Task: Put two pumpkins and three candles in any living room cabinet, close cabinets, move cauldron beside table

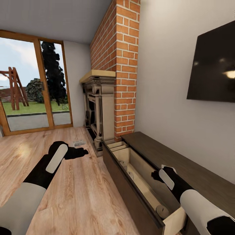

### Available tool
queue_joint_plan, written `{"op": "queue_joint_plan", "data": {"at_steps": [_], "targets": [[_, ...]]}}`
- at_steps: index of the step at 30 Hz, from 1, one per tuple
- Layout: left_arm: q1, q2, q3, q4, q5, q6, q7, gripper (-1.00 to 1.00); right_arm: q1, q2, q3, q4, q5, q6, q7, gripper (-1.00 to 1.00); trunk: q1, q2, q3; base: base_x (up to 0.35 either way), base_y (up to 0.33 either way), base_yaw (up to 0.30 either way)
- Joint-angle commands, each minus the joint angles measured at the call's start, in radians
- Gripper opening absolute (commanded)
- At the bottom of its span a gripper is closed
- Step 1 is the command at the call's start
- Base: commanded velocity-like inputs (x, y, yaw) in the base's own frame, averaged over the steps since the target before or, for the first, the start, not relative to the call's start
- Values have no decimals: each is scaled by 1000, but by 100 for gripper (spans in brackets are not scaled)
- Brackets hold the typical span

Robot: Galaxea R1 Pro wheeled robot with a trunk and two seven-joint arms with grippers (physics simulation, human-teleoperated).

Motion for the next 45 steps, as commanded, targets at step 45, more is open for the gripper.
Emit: {"op": "queue_joint_plan", "data": {"at_steps": [45], "targets": [[-1, 1, -2, -5, 6, 1, 10, 100, 120, -4, 15, -411, -8, 30, 11, 100, -173, 315, 145, -148, 0, 16]]}}
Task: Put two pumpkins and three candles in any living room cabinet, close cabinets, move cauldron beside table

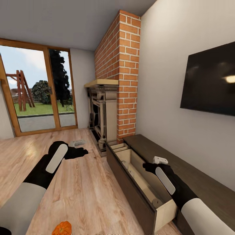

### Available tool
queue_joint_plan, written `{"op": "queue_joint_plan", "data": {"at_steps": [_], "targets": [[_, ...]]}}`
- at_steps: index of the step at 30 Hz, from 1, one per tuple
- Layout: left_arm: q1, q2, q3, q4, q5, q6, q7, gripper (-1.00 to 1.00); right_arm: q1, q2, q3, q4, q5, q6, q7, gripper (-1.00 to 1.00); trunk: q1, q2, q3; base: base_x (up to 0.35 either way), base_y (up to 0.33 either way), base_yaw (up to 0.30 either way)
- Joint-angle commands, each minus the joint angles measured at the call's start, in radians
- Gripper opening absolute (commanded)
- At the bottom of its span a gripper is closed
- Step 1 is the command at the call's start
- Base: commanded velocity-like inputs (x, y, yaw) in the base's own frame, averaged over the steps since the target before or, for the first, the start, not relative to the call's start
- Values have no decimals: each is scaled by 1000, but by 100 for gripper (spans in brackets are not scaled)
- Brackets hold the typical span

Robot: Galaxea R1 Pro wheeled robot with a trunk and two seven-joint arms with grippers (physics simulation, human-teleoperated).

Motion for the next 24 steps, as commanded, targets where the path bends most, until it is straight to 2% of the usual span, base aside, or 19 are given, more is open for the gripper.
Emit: {"op": "queue_joint_plan", "data": {"at_steps": [1, 13, 24], "targets": [[-1, 1, -3, -1, 10, 1, 10, 100, -1, -1, 4, -2, -10, 1, -11, 100, -5, 7, 3, -162, 0, 208], [-1, 1, -3, -2, 10, 1, 10, 100, 1, 1, 5, -2, -9, 2, -14, 100, -51, 91, 52, -42, 0, 242], [-1, 1, -2, -2, 12, 1, 10, 100, 1, 0, 7, -2, -7, 2, -15, 100, -93, 168, 97, -155, 0, 250]]}}
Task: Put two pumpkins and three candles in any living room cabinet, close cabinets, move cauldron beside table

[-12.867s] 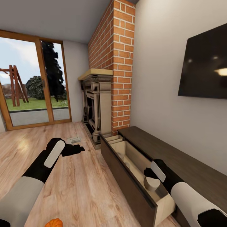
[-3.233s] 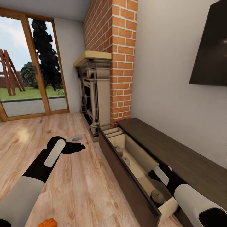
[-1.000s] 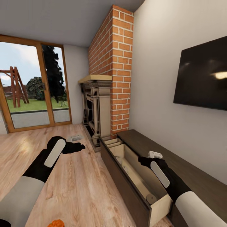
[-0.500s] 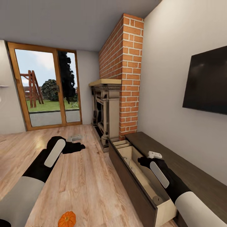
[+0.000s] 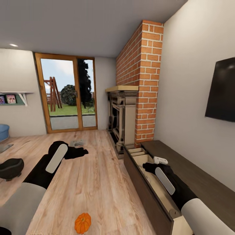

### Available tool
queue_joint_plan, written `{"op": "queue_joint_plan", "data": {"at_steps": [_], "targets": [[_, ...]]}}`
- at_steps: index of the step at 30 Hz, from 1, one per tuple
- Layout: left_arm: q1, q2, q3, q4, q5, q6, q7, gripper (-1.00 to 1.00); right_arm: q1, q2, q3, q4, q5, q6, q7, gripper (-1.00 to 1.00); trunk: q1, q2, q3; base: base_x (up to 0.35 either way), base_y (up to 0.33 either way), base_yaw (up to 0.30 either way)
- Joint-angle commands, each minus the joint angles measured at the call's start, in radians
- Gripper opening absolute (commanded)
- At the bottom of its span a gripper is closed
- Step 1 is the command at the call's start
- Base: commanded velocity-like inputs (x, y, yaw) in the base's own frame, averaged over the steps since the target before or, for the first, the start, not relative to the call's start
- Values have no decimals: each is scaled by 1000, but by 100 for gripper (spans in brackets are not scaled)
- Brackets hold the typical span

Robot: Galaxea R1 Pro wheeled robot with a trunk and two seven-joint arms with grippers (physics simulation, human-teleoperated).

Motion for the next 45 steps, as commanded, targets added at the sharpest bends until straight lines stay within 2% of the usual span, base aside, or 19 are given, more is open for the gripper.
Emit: {"op": "queue_joint_plan", "data": {"at_steps": [1, 19, 25, 37, 45], "targets": [[-1, 1, -3, -1, 10, 1, 10, 100, -1, -1, 4, -2, -10, 1, -10, 100, -4, 7, 3, -54, 0, 250], [-1, 1, -2, 5, 16, 1, 11, 100, -1, 1, 6, -2, -10, 1, -10, 100, -73, 133, 76, -119, 0, 245], [-1, 1, -1, 7, 18, 1, 11, 100, -1, 2, 6, -1, -11, 1, -10, 100, -96, 175, 97, -189, 0, 70], [-1, 4, 0, 7, 23, 1, 10, 100, -1, 4, 7, 0, -12, 1, -10, 100, -142, 259, 135, -19, 0, 18], [0, 8, 0, 0, 27, 1, 8, 100, -1, 5, 8, 1, -11, 1, -11, 100, -142, 259, 140, -1, 0, 199]]}}
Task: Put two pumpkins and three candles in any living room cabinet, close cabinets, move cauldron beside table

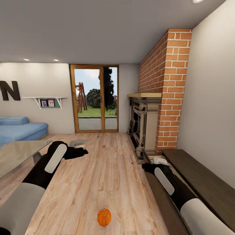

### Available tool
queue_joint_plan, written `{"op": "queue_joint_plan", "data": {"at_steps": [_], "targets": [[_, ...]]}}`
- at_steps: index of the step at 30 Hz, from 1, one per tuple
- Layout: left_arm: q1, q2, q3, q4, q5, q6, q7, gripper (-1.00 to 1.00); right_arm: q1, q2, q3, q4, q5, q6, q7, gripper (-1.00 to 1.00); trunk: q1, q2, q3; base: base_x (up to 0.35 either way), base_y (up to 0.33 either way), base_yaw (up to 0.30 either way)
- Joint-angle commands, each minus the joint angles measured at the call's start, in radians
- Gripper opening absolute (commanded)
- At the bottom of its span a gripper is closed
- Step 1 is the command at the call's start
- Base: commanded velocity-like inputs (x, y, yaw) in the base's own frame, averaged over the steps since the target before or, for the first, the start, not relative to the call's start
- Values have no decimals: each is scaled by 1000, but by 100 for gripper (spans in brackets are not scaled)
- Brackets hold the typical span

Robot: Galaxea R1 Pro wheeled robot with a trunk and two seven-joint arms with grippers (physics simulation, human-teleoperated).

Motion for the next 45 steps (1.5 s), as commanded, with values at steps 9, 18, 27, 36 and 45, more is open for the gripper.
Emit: {"op": "queue_joint_plan", "data": {"at_steps": [9, 18, 27, 36, 45], "targets": [[-1, 0, -2, 3, 11, 1, 10, 100, -1, -1, 6, -2, -11, 1, -10, 100, 0, -1, 6, 0, 124, 229], [-1, 1, -2, 5, 10, 1, 10, 100, -1, -1, 7, 0, -12, 9, -10, 100, 0, -1, 7, 0, 279, 42], [-1, 1, -2, 7, 10, 1, 10, 100, -1, -2, 5, 0, -11, 17, -7, 100, 0, -1, 7, 0, 295, 3], [-1, 0, -2, 6, 10, 1, 10, 100, -1, -3, 4, 0, -11, 18, -6, 100, 0, -1, 7, 0, 296, 0], [-1, 0, -2, 6, 10, 1, 10, 100, -1, -2, 4, 0, -11, 18, -7, 100, 0, -1, 7, 0, 295, 0]]}}
